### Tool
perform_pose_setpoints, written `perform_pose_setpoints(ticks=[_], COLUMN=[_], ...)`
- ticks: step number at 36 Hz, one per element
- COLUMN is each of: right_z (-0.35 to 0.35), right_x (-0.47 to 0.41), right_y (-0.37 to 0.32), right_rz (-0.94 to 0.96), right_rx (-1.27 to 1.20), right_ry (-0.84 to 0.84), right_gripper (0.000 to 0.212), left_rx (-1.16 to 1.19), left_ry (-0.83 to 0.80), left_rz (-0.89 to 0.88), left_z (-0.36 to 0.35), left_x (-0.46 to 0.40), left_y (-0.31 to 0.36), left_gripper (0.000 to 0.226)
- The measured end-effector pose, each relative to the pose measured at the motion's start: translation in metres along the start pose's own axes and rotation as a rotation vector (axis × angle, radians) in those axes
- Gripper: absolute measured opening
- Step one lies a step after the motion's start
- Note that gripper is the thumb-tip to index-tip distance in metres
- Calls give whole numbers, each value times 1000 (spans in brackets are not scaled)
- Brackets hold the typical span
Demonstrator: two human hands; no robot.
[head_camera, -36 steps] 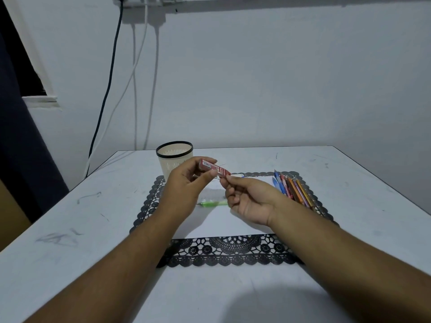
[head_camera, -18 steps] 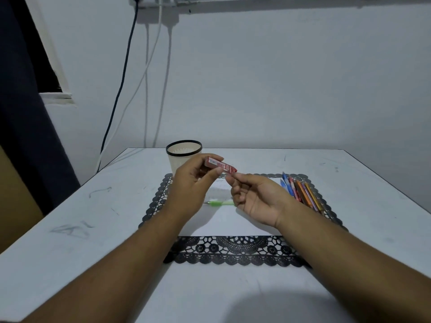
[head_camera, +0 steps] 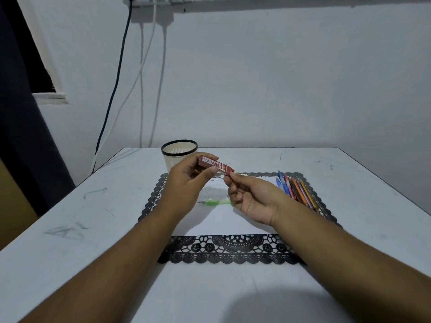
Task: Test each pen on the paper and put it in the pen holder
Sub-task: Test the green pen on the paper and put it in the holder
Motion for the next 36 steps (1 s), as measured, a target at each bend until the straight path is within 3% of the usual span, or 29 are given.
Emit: perform_pose_setpoints(ticks=[8,13,18,23,30,36], right_z=[3,7,10,5,3,1], right_x=[-1,4,9,12,14,16], right_y=[-7,-16,-26,-20,-18,-20], right_rz=[74,317,631,762,799,765], right_rx=[56,249,597,738,752,593], right_ry=[79,166,253,238,160,121], right_gripper=[5,6,12,14,4,7], left_rx=[-48,-218,-482,-562,-597,-636], left_ry=[18,9,-71,-147,-172,-179], left_rz=[14,43,29,38,11,-21], left_z=[4,3,-1,-3,-6,-8], left_x=[-2,-2,1,0,2,3], left_y=[-3,-6,-6,-16,-14,-15], left_gripper=[21,18,21,30,25,28])
Point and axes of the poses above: each hand's wrist, its own x-axis away from the middle knuckle, its own z-axis out of the back of the hand, y = z × x, the point moved 1 cm from there along -x, towards the middle knuckle, and after that the axes turned 3 degrees about y, right-handed, at the moved point
